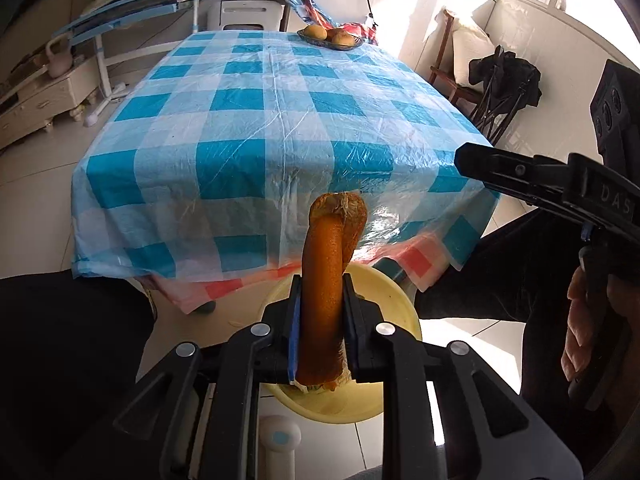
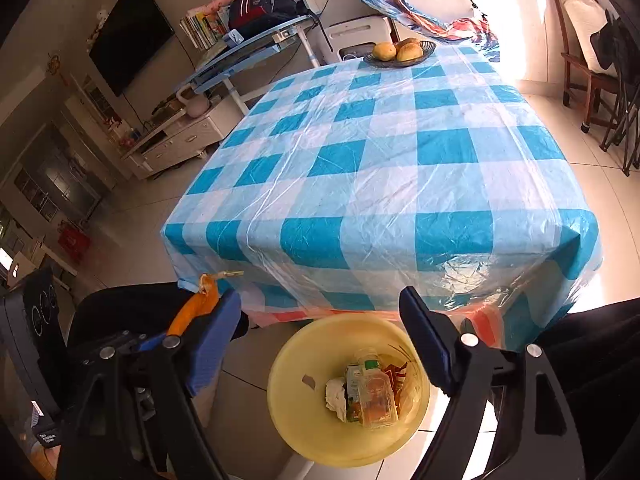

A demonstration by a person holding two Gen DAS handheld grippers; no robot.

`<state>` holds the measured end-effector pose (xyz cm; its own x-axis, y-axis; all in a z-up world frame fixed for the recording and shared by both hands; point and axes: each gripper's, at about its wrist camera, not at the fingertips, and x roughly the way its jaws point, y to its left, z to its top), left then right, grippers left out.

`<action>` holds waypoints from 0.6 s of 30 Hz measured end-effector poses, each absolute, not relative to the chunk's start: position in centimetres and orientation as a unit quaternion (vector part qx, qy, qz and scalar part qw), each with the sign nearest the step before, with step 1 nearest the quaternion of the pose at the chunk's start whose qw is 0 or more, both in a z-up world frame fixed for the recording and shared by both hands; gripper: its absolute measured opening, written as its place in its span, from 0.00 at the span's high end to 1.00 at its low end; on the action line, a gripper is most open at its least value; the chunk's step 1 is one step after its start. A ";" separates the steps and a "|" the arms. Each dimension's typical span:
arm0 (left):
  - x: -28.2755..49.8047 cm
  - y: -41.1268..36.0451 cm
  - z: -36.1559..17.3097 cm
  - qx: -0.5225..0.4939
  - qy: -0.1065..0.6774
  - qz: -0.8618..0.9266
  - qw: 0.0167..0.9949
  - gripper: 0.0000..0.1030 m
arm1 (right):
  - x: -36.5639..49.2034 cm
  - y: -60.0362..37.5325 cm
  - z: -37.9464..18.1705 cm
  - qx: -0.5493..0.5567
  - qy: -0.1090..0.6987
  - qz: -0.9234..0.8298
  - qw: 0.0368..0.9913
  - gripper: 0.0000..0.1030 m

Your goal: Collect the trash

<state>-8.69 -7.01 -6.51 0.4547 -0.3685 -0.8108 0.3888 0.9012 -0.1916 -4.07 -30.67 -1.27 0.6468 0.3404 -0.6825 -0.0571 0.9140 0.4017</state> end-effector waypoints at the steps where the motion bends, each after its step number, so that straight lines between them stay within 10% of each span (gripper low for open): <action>1: -8.6 -7.4 -7.4 0.015 0.493 -0.229 0.839 0.81 | -4.2 -31.0 -1.0 0.178 0.396 0.107 0.895 0.22; 10: -9.7 -5.5 -4.9 0.017 0.436 -0.167 0.884 0.22 | -4.3 -29.6 1.2 0.139 0.349 0.098 0.922 0.20; 18: -12.4 -0.8 1.3 -0.039 0.283 -0.067 0.956 0.09 | -7.3 -28.0 3.5 0.077 0.286 0.086 0.951 0.14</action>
<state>-12.36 -0.77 1.25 0.8306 -0.1503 -0.5363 0.1062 0.9880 -0.1125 -7.33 -28.03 3.50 0.8212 0.2082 -0.5312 -0.1203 0.9733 0.1955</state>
